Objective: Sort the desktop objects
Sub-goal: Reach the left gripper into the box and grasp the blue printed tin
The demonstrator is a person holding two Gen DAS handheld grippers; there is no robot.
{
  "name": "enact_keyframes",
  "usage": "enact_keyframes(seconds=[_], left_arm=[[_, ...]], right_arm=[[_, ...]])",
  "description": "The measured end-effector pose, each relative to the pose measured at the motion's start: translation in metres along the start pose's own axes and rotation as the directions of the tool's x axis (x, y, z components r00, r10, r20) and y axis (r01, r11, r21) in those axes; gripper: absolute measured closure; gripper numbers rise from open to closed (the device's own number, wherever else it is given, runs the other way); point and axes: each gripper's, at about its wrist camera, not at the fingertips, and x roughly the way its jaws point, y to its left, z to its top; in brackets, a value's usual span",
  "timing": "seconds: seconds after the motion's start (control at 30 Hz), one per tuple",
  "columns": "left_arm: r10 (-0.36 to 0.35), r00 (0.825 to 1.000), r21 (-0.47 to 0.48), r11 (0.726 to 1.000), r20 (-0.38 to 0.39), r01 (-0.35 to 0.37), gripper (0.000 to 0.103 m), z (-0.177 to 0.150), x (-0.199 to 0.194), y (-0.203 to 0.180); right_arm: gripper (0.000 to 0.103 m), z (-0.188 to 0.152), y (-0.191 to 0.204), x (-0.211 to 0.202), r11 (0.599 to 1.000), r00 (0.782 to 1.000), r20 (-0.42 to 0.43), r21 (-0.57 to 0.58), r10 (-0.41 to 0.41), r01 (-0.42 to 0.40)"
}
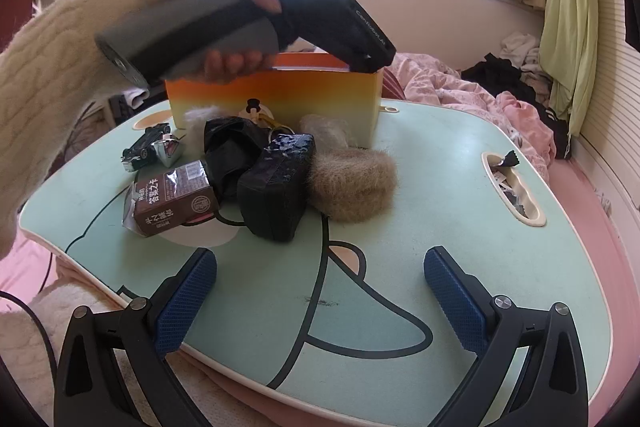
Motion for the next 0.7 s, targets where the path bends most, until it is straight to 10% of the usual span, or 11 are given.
enact_keyframes(seconds=[0.47,0.7], left_arm=[[0.102,0.994,-0.049,0.994,0.036,-0.1,0.014,-0.003,-0.017,0.048],[-0.029,1.0,-0.081,0.996,0.002,0.029,0.014,-0.001,-0.014,0.028]], right_arm=[[0.0,-0.001,-0.006,0.0,1.0,1.0,0.004,-0.003,-0.002,0.002],[0.0,-0.001,-0.007,0.0,1.0,1.0,0.004,-0.002,-0.002,0.002]])
